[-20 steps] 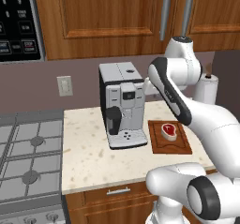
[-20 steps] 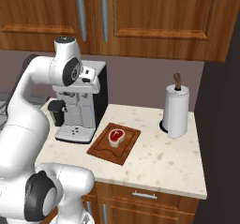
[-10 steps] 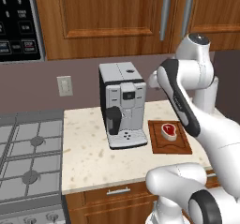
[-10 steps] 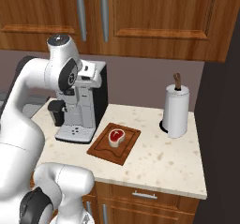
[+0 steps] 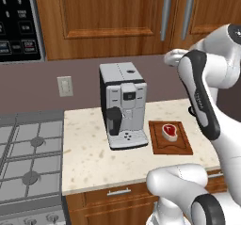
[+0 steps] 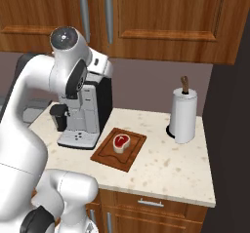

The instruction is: Open the cabinet, retrieve the rolling pin, and place it next to the meat on the cutting board to prepare for tenderizing.

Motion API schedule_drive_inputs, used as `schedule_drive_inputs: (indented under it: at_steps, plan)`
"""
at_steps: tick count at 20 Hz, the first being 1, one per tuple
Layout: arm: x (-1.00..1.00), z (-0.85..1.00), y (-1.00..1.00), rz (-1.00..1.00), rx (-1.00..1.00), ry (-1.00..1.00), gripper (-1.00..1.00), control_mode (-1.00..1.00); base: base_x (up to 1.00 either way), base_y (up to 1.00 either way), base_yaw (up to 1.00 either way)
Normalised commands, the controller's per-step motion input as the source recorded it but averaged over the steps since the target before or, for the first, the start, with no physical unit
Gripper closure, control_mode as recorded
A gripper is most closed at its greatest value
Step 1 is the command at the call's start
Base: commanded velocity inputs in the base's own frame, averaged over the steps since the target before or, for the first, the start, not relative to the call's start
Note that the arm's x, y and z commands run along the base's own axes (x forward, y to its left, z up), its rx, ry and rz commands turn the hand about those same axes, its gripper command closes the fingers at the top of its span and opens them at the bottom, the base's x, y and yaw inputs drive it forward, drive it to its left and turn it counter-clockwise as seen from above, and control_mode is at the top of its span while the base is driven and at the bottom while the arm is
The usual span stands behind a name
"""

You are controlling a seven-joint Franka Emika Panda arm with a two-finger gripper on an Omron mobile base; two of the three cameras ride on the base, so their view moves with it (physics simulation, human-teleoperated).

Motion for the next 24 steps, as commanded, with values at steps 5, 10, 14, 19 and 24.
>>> schedule_drive_inputs:
  at_steps: [5,10,14,19,24]
  plan:
    - [0.0,0.98,-0.16,-0.15,0.12,-0.32,-1.0,-1.0,0.0,0.0,0.0]
    - [-0.03,0.83,-0.14,-0.14,0.03,-0.36,-1.0,-1.0,0.0,0.0,0.0]
    - [-0.15,0.49,-0.18,-0.14,0.0,-0.42,-1.0,-1.0,0.0,0.0,0.0]
    - [-0.22,0.19,-0.26,-0.12,0.0,-0.42,-1.0,-1.0,0.0,0.0,0.0]
    - [-0.09,0.07,-0.18,-0.09,0.0,-0.27,-1.0,-1.0,0.0,0.0,0.0]
